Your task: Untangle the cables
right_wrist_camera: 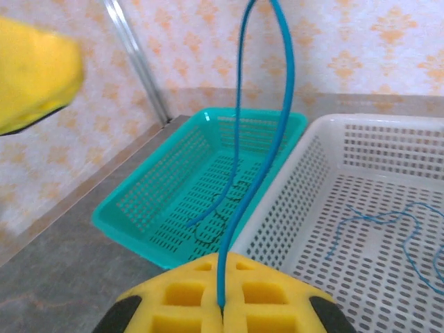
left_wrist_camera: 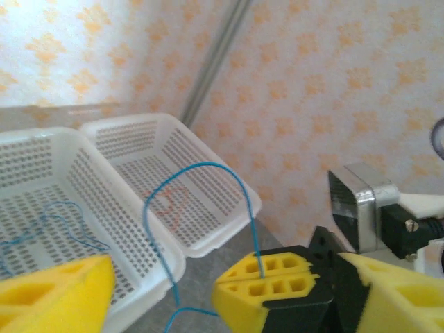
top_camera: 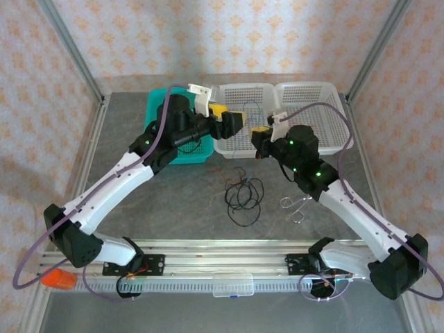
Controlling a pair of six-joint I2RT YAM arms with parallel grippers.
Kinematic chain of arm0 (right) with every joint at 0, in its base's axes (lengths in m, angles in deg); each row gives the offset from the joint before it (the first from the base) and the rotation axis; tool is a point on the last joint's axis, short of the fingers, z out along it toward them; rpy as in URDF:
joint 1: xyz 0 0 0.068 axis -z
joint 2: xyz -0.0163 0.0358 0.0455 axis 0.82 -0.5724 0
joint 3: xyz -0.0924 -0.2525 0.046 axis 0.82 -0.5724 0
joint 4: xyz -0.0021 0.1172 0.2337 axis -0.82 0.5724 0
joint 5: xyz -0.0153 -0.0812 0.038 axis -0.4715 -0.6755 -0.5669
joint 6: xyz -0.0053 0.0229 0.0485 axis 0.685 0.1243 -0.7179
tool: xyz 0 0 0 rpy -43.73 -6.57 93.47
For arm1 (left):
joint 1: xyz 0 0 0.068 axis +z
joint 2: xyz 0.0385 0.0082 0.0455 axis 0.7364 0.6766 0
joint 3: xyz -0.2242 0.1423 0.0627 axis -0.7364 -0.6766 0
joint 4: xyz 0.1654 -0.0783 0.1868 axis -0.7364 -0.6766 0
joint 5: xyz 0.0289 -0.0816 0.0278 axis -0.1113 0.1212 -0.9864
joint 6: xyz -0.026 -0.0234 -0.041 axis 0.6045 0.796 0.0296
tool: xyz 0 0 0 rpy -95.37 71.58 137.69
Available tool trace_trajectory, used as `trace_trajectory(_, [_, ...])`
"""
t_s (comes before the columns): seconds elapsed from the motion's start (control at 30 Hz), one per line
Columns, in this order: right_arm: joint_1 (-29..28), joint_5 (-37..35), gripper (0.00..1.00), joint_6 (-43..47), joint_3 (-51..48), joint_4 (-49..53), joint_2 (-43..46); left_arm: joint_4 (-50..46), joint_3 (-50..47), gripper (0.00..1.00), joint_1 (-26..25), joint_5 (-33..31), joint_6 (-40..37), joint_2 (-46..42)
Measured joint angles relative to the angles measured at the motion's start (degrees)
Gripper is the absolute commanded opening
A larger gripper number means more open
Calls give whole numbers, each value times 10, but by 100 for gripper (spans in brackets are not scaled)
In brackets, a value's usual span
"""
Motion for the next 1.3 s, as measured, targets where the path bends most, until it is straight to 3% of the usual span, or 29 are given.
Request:
trace_trajectory(0.23, [18,-45,0,-38,20,-4,-20,-17,-35,90,0,-129,0,-16])
trace_trajectory(0.47, [40,-89,0,-54,123,-3,-123,-43,-98,91,0,-220,-5,-28])
trace_trajectory(1.0, [92,-93,0,-24,399,71,-435,-57,-187,94,0,-259,-6,-37])
trace_trajectory(1.3, [110,-92,0,-25,498,136,-563,-57,-196,94,0,-264,5,-53])
